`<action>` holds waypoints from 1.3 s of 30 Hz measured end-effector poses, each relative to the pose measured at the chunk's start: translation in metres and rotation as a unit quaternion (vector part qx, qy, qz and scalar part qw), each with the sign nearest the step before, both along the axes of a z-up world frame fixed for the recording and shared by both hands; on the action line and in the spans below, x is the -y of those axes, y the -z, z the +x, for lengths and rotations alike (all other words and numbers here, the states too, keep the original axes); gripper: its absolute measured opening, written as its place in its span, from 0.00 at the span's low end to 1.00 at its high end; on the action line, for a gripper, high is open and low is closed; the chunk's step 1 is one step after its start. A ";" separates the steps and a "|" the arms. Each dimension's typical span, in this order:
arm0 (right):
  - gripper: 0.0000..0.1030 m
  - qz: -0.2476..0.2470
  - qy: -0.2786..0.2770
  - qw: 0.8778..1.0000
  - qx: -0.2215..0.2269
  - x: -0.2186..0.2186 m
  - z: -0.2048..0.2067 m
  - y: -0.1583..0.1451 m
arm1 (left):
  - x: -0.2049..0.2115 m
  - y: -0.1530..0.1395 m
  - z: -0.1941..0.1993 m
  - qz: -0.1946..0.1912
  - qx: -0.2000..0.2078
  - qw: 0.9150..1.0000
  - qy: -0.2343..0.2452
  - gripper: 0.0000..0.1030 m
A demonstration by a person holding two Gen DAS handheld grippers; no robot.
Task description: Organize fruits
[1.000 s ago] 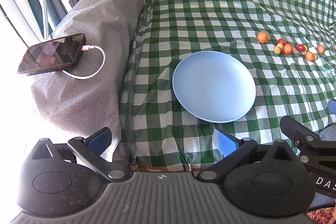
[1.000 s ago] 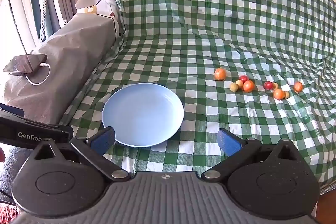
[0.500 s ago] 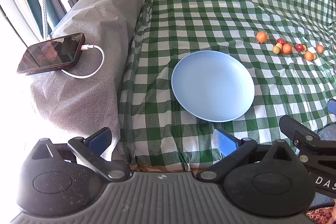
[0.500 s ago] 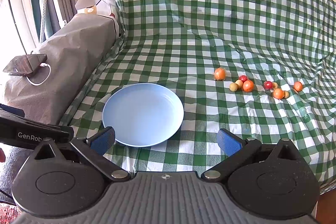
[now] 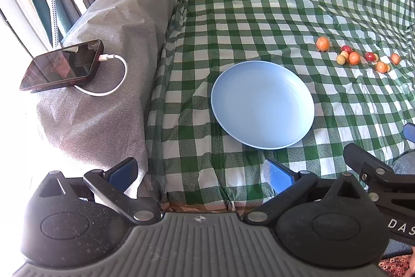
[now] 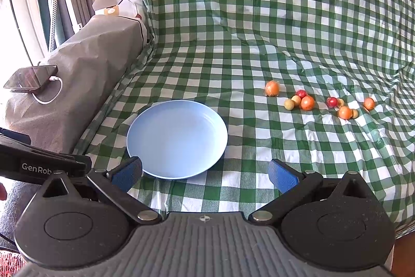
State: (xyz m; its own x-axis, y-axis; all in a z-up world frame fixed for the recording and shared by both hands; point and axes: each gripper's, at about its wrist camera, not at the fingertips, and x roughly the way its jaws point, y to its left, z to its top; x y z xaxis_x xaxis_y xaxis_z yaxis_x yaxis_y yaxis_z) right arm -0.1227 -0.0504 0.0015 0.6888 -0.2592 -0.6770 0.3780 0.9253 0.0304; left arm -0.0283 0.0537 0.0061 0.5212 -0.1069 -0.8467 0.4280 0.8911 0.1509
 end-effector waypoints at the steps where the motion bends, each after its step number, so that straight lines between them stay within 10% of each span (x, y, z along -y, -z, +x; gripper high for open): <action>1: 1.00 0.000 0.000 1.000 0.000 0.000 0.000 0.000 | 0.000 0.000 0.000 0.000 0.000 1.000 0.000 1.00; 18: 1.00 0.013 0.022 1.000 0.010 0.008 0.000 0.006 | 0.015 0.003 0.004 0.017 -0.006 1.000 0.006 1.00; 26: 1.00 -0.011 0.063 0.985 0.158 0.056 -0.010 0.012 | 0.052 0.011 0.009 0.047 -0.018 0.998 0.025 1.00; 39: 1.00 0.064 0.186 0.976 0.090 0.190 -0.035 0.050 | 0.169 0.034 0.032 0.028 -0.053 0.995 0.084 1.00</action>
State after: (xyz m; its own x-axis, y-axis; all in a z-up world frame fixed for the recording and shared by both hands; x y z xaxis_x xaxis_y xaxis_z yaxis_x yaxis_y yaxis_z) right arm -0.1578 -0.2404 -0.0488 0.6742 -0.4353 -0.5966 0.6646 0.7098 0.2331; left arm 0.0033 -0.1156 -0.0274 0.4065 -0.1357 -0.9035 0.5868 0.7968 0.1444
